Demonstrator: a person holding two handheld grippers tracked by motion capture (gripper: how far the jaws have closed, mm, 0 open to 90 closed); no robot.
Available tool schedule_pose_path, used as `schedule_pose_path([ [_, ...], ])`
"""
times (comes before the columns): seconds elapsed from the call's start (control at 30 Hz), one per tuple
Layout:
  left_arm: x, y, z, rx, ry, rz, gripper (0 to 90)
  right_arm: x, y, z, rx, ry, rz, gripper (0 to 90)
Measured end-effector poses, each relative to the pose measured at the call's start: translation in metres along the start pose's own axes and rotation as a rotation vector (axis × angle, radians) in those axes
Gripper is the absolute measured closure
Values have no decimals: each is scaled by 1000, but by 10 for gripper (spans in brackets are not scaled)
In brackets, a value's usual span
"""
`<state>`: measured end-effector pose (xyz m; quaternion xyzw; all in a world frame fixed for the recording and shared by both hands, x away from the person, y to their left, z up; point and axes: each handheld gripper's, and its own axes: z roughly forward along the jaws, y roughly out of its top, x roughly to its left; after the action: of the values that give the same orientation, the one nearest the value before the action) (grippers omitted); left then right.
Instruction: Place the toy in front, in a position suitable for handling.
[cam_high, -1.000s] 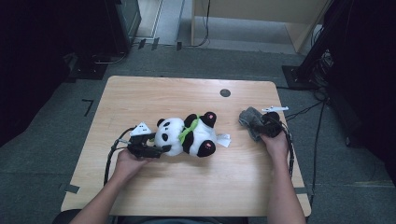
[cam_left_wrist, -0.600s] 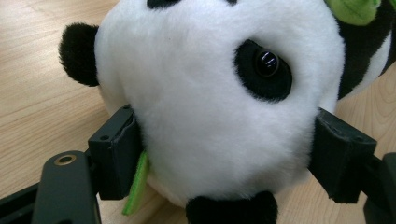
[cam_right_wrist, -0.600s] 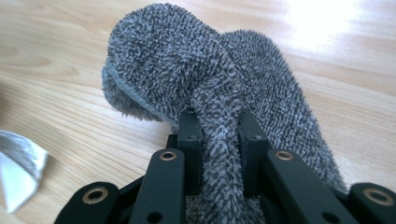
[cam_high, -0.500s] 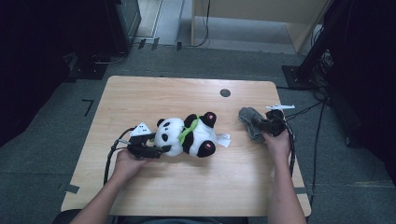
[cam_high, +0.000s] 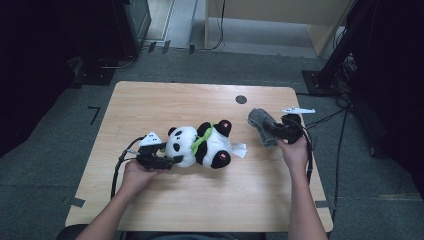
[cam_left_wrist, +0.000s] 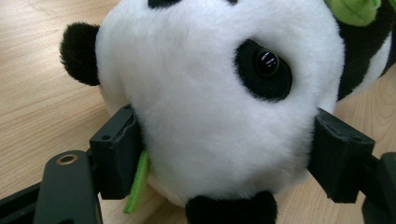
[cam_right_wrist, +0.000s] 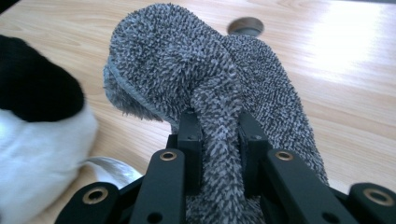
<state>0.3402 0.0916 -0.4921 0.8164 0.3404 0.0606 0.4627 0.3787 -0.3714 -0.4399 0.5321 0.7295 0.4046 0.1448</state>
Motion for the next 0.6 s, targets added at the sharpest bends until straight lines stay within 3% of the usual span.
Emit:
schedule_pose_path([
  [0.27, 0, 0, 0, 0, 0, 8, 220, 24, 10, -3, 4, 19, -38, 769],
  [0.6, 0, -1, 0, -8, -1, 4, 219, 70, 35, -15, -35, 55, -99, 765],
])
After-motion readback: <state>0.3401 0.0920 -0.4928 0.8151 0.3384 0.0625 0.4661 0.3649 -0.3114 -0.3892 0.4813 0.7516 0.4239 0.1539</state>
